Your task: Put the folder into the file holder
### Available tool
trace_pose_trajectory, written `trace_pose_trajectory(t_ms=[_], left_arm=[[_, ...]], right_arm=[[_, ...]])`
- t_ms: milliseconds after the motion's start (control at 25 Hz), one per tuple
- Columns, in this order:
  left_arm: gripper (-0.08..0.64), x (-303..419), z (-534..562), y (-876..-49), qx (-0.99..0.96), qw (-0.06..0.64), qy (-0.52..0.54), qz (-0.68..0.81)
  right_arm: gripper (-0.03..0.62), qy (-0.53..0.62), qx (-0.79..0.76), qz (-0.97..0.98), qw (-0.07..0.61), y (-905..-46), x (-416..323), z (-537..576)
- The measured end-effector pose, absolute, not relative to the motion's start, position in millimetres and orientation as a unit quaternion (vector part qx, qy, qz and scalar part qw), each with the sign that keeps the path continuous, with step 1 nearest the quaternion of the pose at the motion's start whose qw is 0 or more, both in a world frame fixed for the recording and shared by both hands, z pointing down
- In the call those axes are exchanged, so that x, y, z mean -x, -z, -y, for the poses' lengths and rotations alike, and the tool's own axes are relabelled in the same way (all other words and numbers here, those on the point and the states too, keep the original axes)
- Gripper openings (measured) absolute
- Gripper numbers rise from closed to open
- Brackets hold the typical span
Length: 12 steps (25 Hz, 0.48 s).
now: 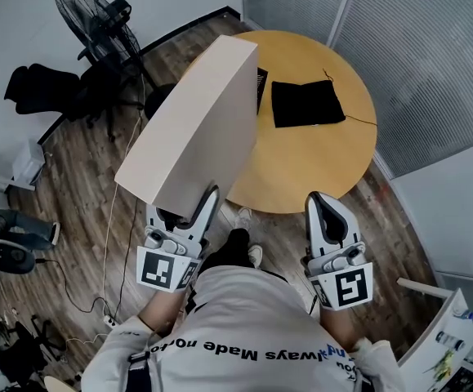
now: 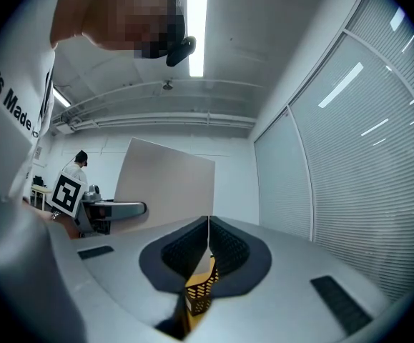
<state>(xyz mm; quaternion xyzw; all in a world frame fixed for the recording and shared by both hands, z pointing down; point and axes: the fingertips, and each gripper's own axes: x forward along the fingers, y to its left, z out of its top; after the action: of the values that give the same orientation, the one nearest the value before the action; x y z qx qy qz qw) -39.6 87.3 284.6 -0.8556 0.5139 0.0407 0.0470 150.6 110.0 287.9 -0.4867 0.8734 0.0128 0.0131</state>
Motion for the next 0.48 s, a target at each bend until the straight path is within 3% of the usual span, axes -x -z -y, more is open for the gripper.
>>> trace_pose_trajectory(t_ms=[480], left_arm=[[0.295, 50, -40, -290, 0.851, 0.05, -0.029, -0.522]], right_arm=[[0.031, -0.009, 0.483, -0.876, 0.012, -291, -142, -64]])
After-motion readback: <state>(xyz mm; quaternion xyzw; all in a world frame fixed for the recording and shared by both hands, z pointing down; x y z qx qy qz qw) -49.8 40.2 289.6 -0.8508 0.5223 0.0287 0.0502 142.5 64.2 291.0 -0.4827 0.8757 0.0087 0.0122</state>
